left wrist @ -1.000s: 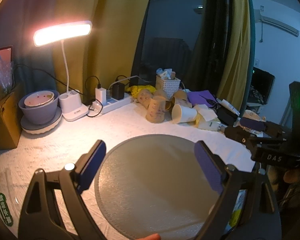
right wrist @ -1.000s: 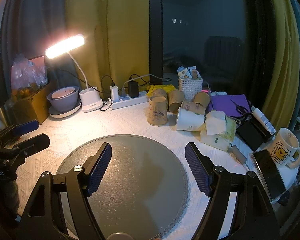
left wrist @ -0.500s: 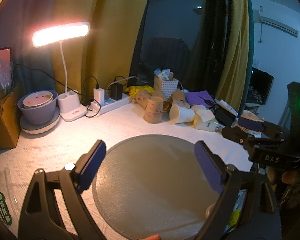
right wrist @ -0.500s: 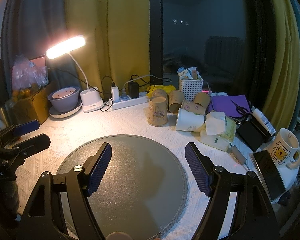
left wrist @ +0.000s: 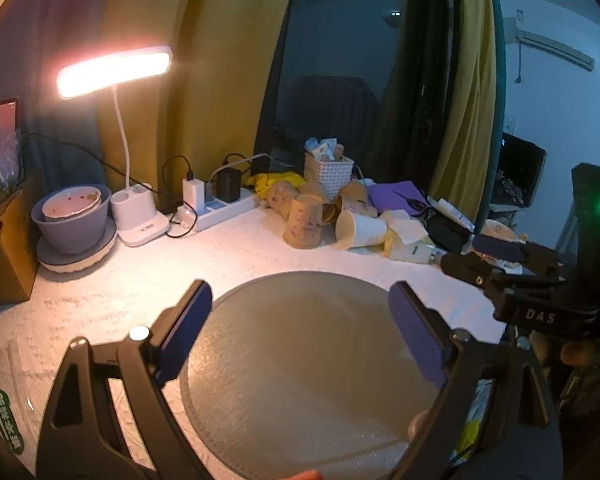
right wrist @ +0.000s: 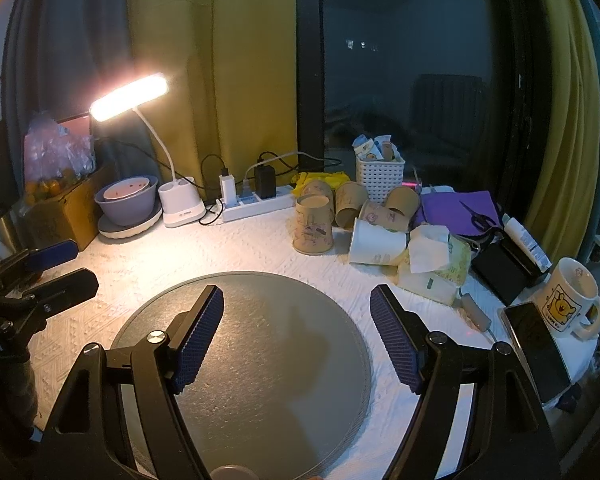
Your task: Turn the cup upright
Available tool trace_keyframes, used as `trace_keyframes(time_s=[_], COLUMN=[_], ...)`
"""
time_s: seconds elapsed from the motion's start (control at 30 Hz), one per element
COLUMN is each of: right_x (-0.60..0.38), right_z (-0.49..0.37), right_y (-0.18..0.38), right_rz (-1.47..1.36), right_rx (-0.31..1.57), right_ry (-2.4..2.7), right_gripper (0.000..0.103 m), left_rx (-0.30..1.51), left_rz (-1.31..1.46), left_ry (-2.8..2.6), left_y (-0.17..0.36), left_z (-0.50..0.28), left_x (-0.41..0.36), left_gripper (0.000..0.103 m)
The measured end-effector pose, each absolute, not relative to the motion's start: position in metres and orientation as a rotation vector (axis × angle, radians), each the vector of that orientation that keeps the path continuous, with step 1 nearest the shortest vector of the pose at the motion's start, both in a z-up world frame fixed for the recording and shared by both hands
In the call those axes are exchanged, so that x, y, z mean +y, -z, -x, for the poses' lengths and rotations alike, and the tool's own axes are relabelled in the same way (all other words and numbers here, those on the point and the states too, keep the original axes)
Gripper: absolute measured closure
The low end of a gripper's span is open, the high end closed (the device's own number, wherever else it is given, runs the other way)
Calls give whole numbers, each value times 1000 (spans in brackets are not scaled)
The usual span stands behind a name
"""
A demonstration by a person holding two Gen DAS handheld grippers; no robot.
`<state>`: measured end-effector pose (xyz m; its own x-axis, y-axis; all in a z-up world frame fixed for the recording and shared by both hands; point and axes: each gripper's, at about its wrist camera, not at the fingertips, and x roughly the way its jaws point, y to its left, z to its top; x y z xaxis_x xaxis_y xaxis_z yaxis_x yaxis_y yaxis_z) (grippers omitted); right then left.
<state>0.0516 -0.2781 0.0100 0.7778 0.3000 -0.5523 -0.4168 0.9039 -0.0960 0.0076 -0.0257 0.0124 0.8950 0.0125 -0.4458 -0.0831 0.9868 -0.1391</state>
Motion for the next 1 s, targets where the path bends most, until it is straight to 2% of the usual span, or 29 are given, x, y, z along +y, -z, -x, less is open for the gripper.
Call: trace_keyframes(time_s=[0.37, 0.53, 1.0], right_x=[-290, -300, -321], right_z=[-84, -103, -168], right_y=[0, 10, 29], right_rz=[182, 177, 185], right_rx=[582, 598, 628], right_ry=[-405, -403, -389], right_gripper=[24, 24, 24], left_rx=[547, 530, 672], left_rz=[215, 191, 110], left_ry=[-32, -22, -3], left_y=[-5, -1, 33], left_z=[-42, -66, -163], left_x=[-25, -26, -26], left_gripper=[12, 12, 12])
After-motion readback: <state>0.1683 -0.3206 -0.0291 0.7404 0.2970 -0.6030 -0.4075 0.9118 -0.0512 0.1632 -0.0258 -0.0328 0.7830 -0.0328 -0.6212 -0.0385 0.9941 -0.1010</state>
